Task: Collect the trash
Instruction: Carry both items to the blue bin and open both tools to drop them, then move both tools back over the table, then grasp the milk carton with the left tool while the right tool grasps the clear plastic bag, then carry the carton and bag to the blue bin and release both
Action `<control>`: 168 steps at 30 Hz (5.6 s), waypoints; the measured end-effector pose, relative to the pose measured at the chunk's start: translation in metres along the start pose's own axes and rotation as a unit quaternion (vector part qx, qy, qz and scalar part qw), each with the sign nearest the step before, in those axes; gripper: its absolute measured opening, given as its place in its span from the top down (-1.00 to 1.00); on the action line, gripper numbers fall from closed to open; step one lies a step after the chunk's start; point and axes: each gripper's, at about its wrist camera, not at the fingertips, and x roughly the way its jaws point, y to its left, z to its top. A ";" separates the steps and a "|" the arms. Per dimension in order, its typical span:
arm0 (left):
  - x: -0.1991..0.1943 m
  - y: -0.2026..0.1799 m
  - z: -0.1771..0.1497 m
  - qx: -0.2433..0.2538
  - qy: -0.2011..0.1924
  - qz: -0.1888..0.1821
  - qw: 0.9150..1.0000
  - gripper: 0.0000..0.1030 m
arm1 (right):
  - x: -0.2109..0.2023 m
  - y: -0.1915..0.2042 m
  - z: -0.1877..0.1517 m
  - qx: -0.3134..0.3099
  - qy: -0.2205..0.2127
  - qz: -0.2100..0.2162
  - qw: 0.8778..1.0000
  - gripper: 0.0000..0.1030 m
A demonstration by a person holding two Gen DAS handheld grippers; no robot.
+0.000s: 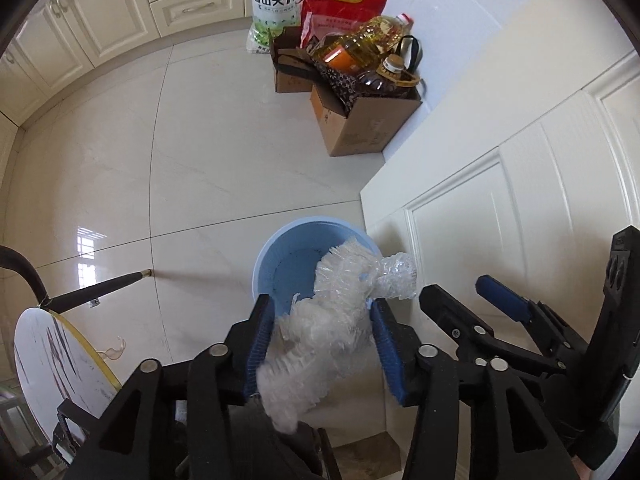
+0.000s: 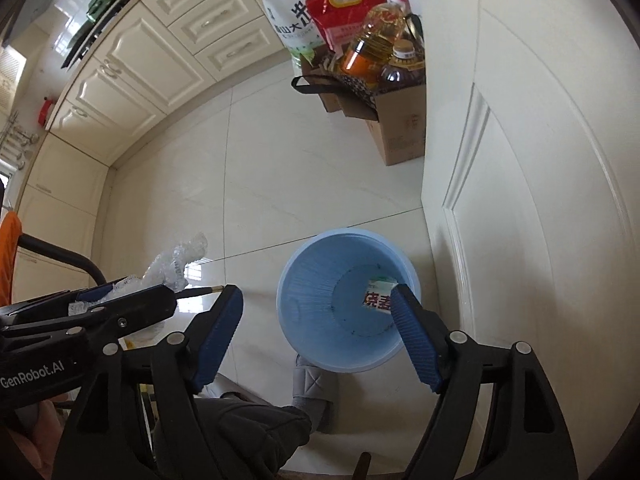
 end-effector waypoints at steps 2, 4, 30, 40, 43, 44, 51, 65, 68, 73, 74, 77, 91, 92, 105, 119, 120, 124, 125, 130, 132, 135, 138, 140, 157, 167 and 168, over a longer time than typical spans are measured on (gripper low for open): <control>0.002 -0.003 0.001 -0.001 -0.001 0.023 1.000 -0.51 | -0.001 -0.008 -0.003 0.015 -0.001 -0.004 1.000 -0.69; 0.003 -0.008 0.004 0.002 -0.004 0.021 1.000 -0.64 | -0.007 -0.013 -0.005 0.026 -0.009 -0.012 1.000 -0.78; -0.262 0.032 -0.213 -0.037 -0.295 0.070 0.952 -0.89 | -0.213 0.118 -0.053 -0.048 -0.179 0.052 0.981 -1.00; -0.334 0.085 -0.375 -0.122 -0.385 0.114 0.908 -0.89 | -0.292 0.241 -0.095 -0.163 -0.240 0.086 0.953 -1.00; -0.348 0.092 -0.419 -0.148 -0.403 0.128 0.894 -0.90 | -0.312 0.280 -0.111 -0.200 -0.258 0.099 0.940 -1.00; -0.352 0.094 -0.435 -0.157 -0.408 0.133 0.889 -0.90 | -0.318 0.294 -0.118 -0.213 -0.265 0.101 0.935 -1.00; -0.370 0.086 -0.524 -0.212 -0.442 0.185 0.852 -0.98 | -0.345 0.373 -0.164 -0.294 -0.305 0.118 0.898 -1.00; -0.363 0.040 -0.636 -0.310 -0.442 0.233 0.808 -0.98 | -0.360 0.439 -0.216 -0.371 -0.327 0.142 0.858 -1.00; -0.356 0.031 -0.638 -0.314 -0.433 0.233 0.812 -0.98 | -0.349 0.444 -0.218 -0.378 -0.315 0.135 0.860 -1.00; -0.332 0.027 -0.605 -0.307 -0.399 0.223 0.835 -0.98 | -0.308 0.442 -0.208 -0.386 -0.268 0.107 0.876 -1.00; -0.325 0.024 -0.598 -0.303 -0.389 0.224 0.841 -0.98 | -0.298 0.441 -0.205 -0.385 -0.257 0.101 0.881 -1.00; -0.308 0.024 -0.567 -0.278 -0.364 0.223 0.860 -0.98 | -0.267 0.437 -0.196 -0.385 -0.222 0.085 0.892 -1.00; -0.265 0.122 -0.422 -0.156 -0.264 0.245 0.920 -0.98 | -0.170 0.437 -0.167 -0.372 -0.140 0.034 0.917 -1.00; -0.261 0.134 -0.415 -0.142 -0.259 0.251 0.922 -0.98 | -0.164 0.438 -0.165 -0.373 -0.134 0.032 0.918 -1.00; -0.200 0.160 -0.370 -0.012 -0.219 0.202 0.954 -0.16 | -0.099 0.465 -0.131 -0.401 -0.091 0.026 0.911 -1.00; -0.192 0.192 -0.385 -0.136 -0.258 0.098 0.951 0.06 | -0.052 0.472 -0.126 -0.424 -0.034 0.085 0.901 0.00; -0.193 0.195 -0.388 -0.142 -0.262 0.096 0.950 0.06 | -0.056 0.467 -0.128 -0.420 -0.035 0.091 0.902 0.00; -0.197 0.199 -0.400 -0.166 -0.277 0.090 0.942 0.07 | -0.076 0.451 -0.136 -0.403 -0.039 0.115 0.907 0.00; -0.201 0.198 -0.406 -0.172 -0.281 0.092 0.939 0.07 | -0.082 0.447 -0.137 -0.399 -0.042 0.121 0.908 0.00; -0.211 0.180 -0.423 -0.194 -0.304 0.106 0.927 0.07 | -0.111 0.429 -0.148 -0.381 -0.052 0.149 0.911 0.00; -0.217 0.170 -0.426 -0.202 -0.311 0.107 0.923 0.07 | -0.121 0.425 -0.154 -0.382 -0.058 0.152 0.910 0.00; -0.225 0.155 -0.428 -0.202 -0.324 0.112 0.917 0.08 | -0.134 0.418 -0.159 -0.379 -0.065 0.161 0.909 0.00; -0.231 0.142 -0.426 -0.195 -0.335 0.117 0.914 0.08 | -0.147 0.411 -0.159 -0.377 -0.075 0.167 0.908 0.00; -0.231 0.133 -0.426 -0.189 -0.335 0.117 0.916 0.08 | -0.155 0.405 -0.160 -0.375 -0.079 0.168 0.908 0.00; -0.243 0.080 -0.416 -0.149 -0.347 0.098 0.921 0.09 | -0.195 0.355 -0.150 -0.335 -0.118 0.168 0.920 0.01; -0.254 -0.001 -0.339 -0.064 -0.386 0.030 0.920 0.09 | -0.259 0.244 -0.090 -0.237 -0.203 0.095 0.945 0.00; -0.254 -0.009 -0.332 -0.056 -0.387 0.023 0.920 0.09 | -0.263 0.230 -0.084 -0.224 -0.209 0.085 0.948 0.00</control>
